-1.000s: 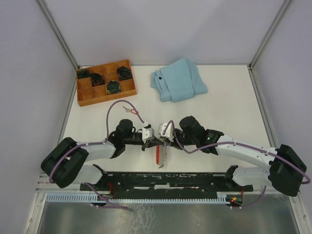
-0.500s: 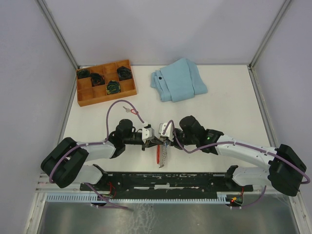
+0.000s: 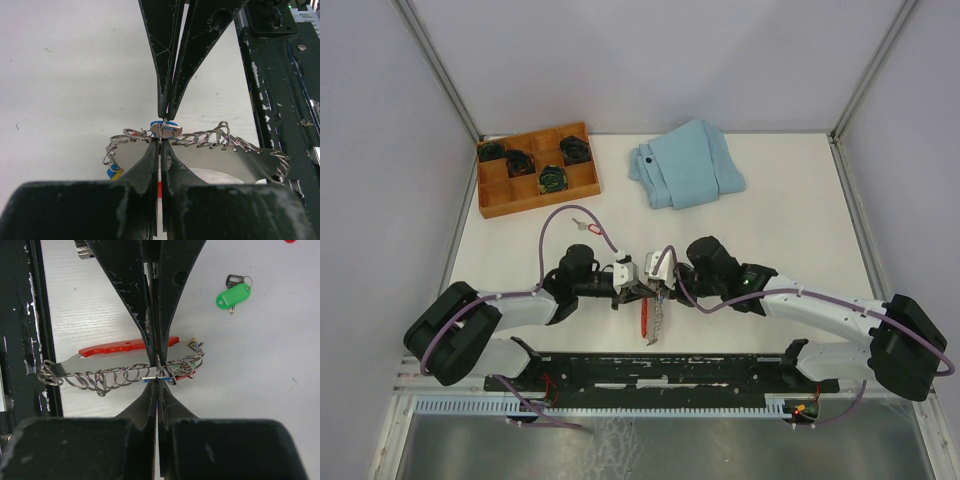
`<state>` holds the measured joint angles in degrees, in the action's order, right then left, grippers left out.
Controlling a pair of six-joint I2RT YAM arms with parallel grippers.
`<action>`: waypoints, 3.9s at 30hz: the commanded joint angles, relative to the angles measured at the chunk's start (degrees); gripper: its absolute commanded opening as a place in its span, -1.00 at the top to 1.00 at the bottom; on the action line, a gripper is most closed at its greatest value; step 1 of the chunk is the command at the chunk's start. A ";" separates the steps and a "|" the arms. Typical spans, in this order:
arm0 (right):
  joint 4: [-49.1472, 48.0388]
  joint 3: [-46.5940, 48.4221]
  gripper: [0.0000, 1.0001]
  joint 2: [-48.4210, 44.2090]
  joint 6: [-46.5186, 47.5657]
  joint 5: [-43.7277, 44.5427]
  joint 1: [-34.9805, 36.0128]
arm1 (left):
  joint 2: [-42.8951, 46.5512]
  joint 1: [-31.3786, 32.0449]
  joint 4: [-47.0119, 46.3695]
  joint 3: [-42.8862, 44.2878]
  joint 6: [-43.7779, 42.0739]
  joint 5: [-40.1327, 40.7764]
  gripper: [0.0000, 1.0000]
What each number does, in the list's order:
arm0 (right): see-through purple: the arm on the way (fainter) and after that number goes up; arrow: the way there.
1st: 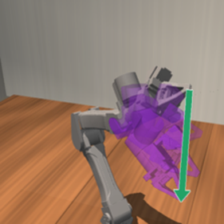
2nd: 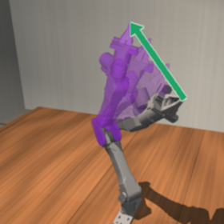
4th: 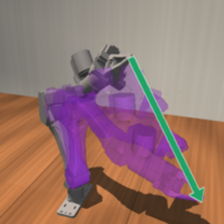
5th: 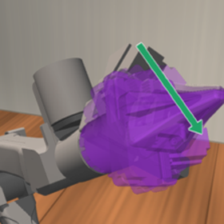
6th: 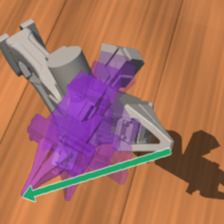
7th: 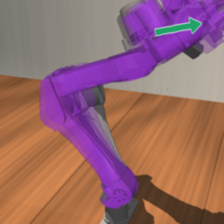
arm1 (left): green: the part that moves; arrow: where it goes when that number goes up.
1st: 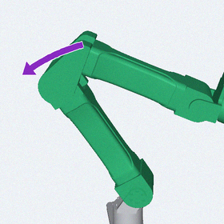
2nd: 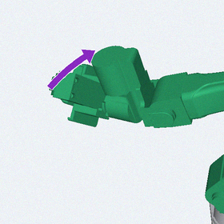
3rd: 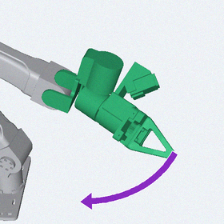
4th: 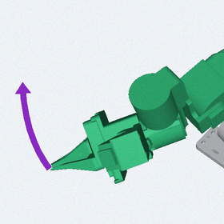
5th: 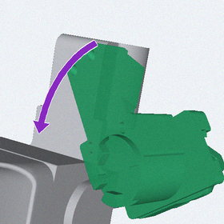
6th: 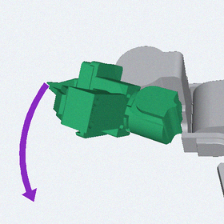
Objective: Put the keys on the keyring
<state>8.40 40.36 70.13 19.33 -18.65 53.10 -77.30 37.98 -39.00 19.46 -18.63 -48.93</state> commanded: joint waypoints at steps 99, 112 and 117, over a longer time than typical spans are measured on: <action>-19.45 -7.24 0.32 -4.44 -6.41 3.56 -3.70 | 2.24 -1.33 -13.63 0.49 18.28 5.87 0.95; -12.87 -3.35 0.98 -4.47 -4.20 1.84 -4.01 | 0.65 -1.33 -15.40 0.04 18.30 6.48 0.85; -6.33 1.06 0.98 -3.30 -0.88 2.12 -3.97 | -0.89 -1.37 -13.72 0.66 16.77 5.64 0.57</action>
<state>-2.07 35.88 66.35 15.29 -15.90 49.36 -77.06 36.82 -49.41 19.09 -1.08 -41.21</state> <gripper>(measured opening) 0.015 0.181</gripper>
